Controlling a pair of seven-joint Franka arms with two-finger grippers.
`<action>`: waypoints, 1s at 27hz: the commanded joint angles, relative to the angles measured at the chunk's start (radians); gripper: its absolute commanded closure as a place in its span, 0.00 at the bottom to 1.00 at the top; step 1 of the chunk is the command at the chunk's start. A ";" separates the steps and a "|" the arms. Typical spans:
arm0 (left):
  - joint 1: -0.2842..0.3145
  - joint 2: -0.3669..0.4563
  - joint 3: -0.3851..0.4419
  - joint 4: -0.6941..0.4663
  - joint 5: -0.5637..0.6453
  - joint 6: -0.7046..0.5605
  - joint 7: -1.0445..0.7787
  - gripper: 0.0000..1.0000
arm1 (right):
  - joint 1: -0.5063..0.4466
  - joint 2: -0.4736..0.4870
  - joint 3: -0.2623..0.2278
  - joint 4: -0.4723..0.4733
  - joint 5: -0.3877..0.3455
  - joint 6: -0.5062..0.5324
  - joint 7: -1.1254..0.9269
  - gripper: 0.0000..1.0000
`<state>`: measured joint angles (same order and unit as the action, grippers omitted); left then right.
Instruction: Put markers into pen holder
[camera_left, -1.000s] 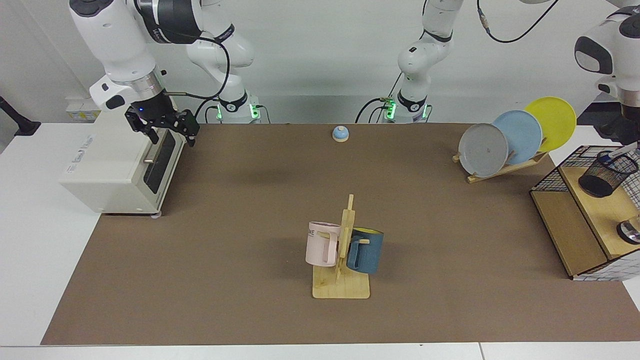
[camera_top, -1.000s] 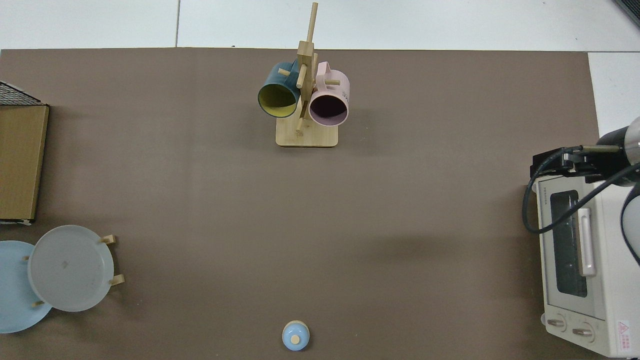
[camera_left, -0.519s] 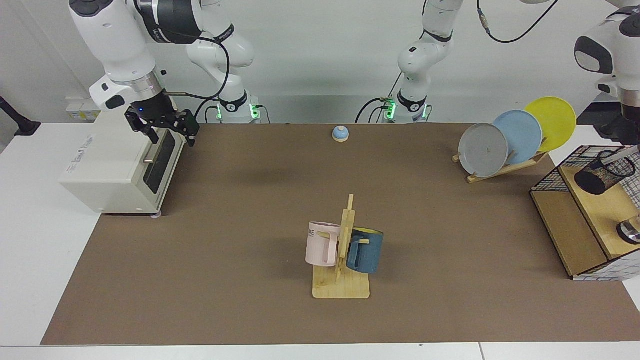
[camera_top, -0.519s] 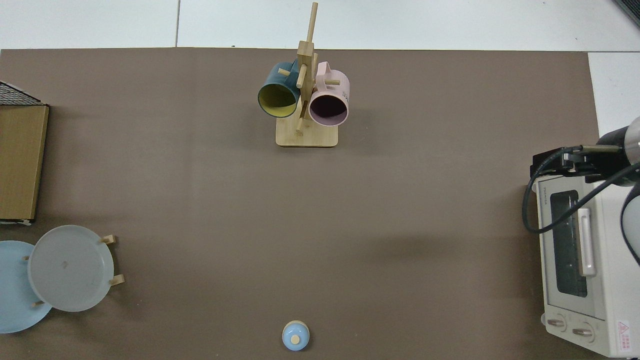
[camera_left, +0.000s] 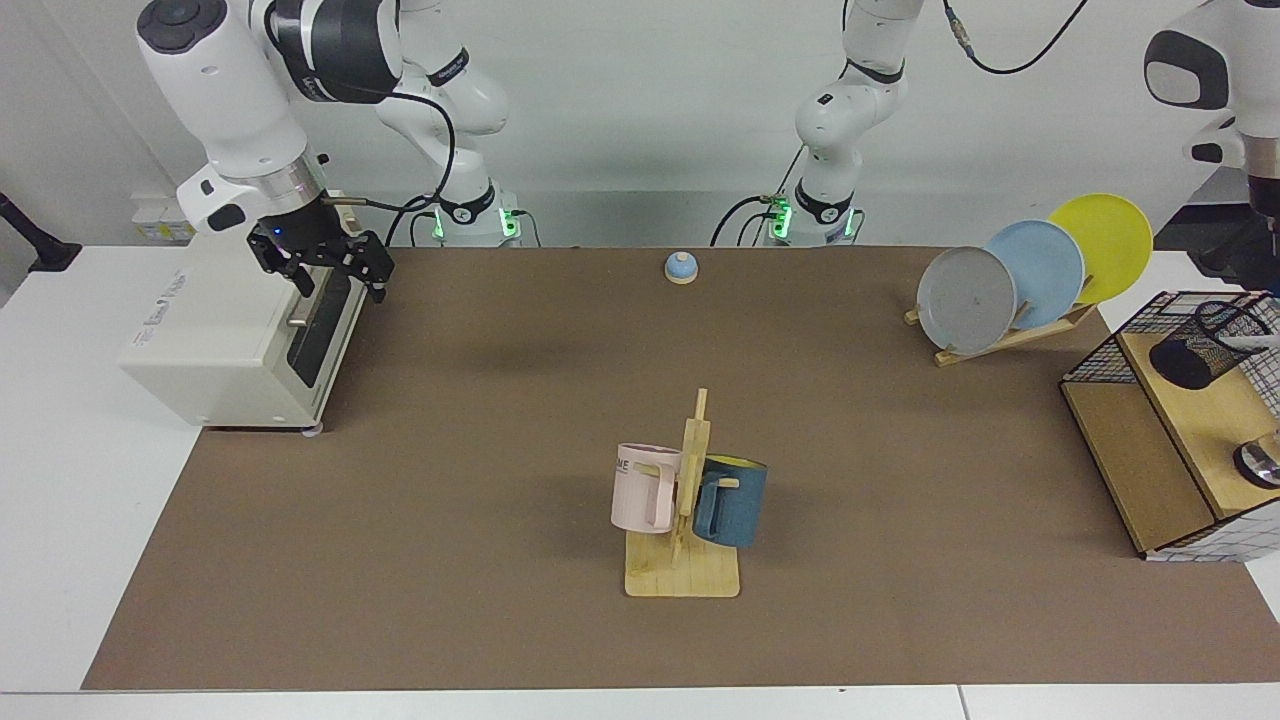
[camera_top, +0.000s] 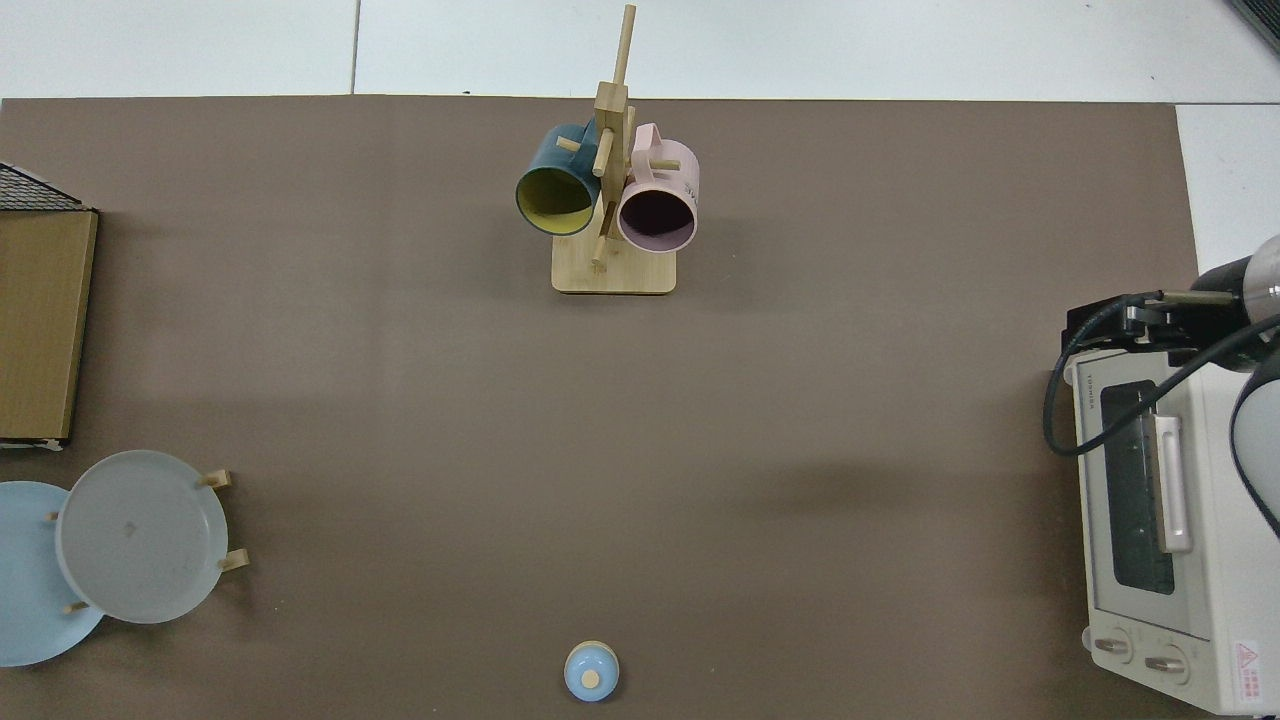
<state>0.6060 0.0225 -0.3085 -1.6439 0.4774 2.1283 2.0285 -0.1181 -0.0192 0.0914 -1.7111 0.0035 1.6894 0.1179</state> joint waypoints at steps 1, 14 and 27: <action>-0.009 -0.012 -0.046 0.012 -0.054 -0.086 -0.278 0.00 | -0.034 -0.013 0.010 -0.028 0.000 0.036 -0.023 0.00; -0.009 -0.032 -0.147 0.015 -0.292 -0.274 -0.951 0.00 | -0.020 -0.030 0.011 -0.013 0.001 0.036 -0.024 0.00; -0.009 -0.038 -0.300 0.015 -0.394 -0.412 -1.571 0.00 | -0.018 -0.030 0.014 -0.013 0.001 0.036 -0.024 0.00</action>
<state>0.6028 -0.0098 -0.5771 -1.6400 0.1228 1.7703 0.6509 -0.1326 -0.0382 0.1046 -1.7135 0.0035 1.7087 0.1179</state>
